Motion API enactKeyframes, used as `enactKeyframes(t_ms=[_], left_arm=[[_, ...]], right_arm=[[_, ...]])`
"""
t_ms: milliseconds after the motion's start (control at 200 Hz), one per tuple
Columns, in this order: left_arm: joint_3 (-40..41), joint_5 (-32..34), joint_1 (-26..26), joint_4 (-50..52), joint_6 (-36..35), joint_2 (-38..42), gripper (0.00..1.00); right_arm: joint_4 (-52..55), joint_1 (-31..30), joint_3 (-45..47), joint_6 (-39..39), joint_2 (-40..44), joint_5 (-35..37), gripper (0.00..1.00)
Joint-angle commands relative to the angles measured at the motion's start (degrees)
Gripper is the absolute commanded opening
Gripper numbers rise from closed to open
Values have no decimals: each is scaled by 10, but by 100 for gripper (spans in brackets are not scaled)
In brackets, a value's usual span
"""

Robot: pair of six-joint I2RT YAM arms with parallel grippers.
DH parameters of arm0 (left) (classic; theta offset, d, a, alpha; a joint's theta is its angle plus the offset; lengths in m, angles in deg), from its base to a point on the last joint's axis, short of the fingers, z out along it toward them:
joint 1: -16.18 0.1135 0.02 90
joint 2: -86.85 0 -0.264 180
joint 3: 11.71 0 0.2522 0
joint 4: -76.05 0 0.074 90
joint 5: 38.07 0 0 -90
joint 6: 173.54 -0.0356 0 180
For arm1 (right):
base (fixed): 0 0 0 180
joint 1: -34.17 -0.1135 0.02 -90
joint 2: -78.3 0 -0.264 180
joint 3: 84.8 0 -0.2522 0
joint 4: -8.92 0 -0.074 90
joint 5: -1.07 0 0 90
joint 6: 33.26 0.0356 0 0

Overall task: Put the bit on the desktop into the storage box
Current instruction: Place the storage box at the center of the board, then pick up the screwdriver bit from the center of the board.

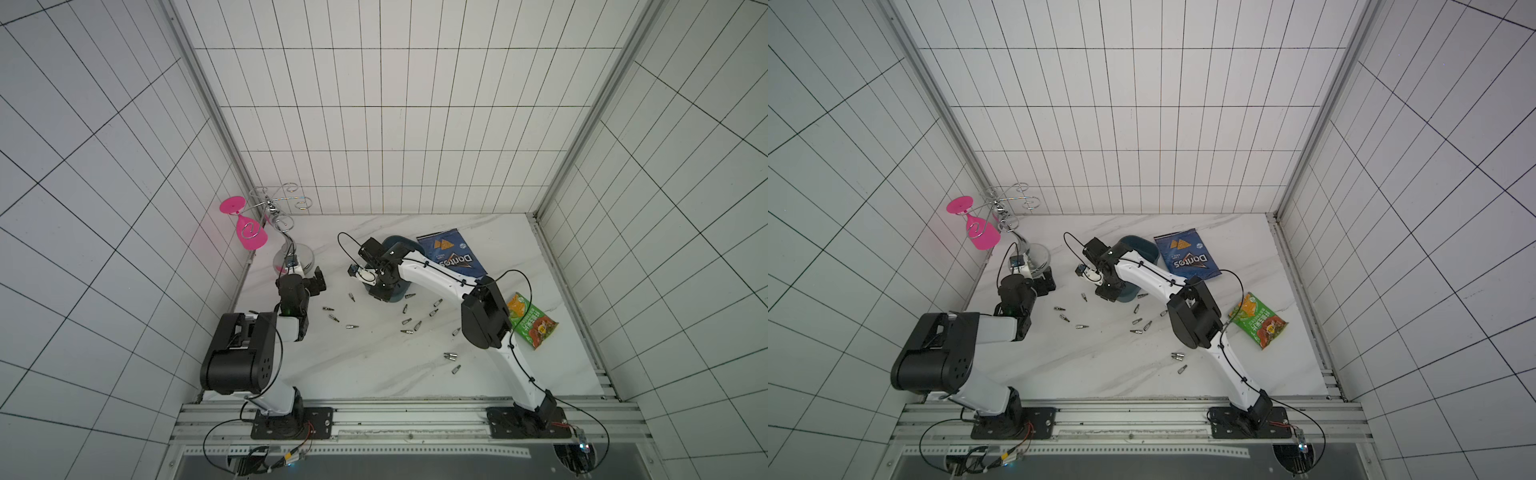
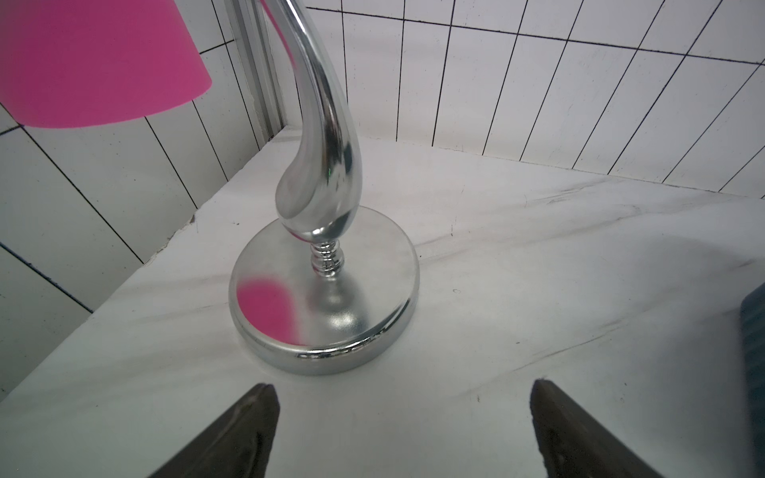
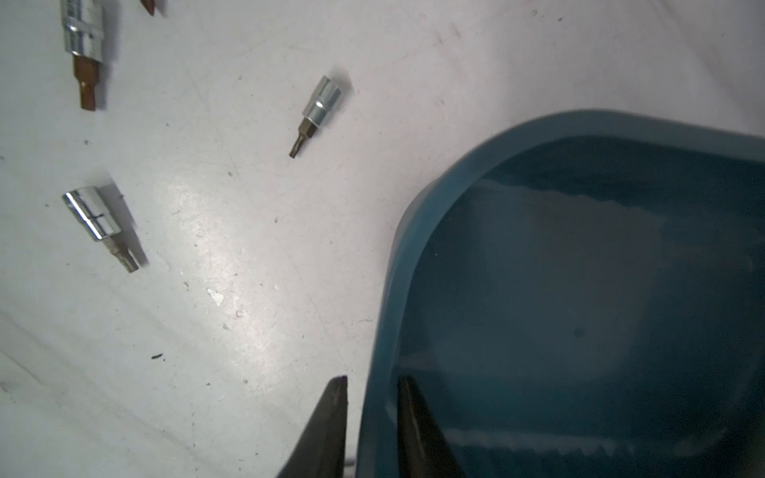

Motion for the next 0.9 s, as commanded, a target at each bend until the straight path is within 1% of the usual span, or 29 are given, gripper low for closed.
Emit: enactKeyframes(t_ms=[0, 55, 135, 185, 245, 315, 410, 490, 560, 600, 650, 710, 800, 895], left_arm=[[-8, -3, 0, -7, -1, 10, 98], [-7, -3, 1, -7, -1, 10, 98], [-8, -3, 1, -6, -1, 10, 98], [-8, -3, 1, -6, -1, 10, 98], [-9, -3, 1, -6, -1, 10, 98], [-9, -3, 0, -6, -1, 8, 98], [-8, -3, 1, -6, -1, 10, 98], [-8, -3, 1, -6, -1, 10, 98], [-8, -3, 1, -6, -1, 10, 98], [-9, -3, 1, -7, -1, 10, 98], [-8, -3, 0, -7, -1, 10, 98], [-8, -3, 0, -7, -1, 10, 98], [-8, -3, 1, -6, -1, 10, 98], [-8, -3, 1, -7, -1, 9, 98]], right_arm=[[13, -6, -5, 8, -2, -2, 28], [14, -6, -5, 10, 1, 2, 32], [13, -2, -5, 22, 12, 7, 41], [13, 3, -5, 30, 22, -2, 43], [13, 11, -8, 45, 39, -5, 49], [12, 24, -8, 60, 66, -8, 54], [-9, 40, 0, 80, 106, -1, 67], [-14, 58, -9, 111, 135, 17, 72], [-10, 78, -12, 156, 160, 40, 80], [-4, 90, -7, 183, 175, 56, 81], [6, 104, 9, 216, 196, 80, 83], [15, 116, 47, 241, 224, 122, 88], [27, 131, 111, 271, 264, 181, 89], [27, 159, 183, 313, 307, 188, 89]])
